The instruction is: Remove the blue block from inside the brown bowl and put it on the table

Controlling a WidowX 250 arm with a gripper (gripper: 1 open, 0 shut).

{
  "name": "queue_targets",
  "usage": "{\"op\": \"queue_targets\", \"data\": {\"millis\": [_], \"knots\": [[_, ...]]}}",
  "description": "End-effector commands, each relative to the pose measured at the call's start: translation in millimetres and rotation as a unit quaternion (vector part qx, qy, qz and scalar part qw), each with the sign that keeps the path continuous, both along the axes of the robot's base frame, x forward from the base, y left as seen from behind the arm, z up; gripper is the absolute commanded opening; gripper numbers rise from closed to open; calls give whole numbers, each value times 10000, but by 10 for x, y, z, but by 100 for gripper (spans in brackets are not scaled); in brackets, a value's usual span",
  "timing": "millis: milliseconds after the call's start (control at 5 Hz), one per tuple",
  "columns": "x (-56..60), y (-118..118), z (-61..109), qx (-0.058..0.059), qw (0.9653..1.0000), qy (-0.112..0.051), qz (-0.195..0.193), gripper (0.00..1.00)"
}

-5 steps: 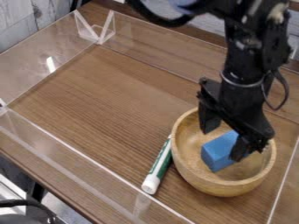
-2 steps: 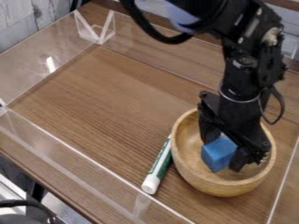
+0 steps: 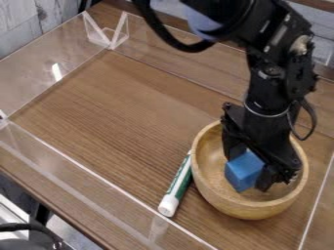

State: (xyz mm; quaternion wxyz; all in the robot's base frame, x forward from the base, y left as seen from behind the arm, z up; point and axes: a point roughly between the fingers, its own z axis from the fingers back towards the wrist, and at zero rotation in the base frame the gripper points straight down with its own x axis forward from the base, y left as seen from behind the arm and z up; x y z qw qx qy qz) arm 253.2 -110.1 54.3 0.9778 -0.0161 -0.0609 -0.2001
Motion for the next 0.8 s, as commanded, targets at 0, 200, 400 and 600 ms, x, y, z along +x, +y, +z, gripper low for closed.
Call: {"op": "queue_targets", "data": {"millis": [0,200,400,600], "knots": [[37,-11,11,-65,9999,-96,29,100],[38,-10,-28,-76,9999,-92,39,0],[32,4,28,-66,9999,-91,62,0],[28,22,103,-55,9999,-100,98,0]]}}
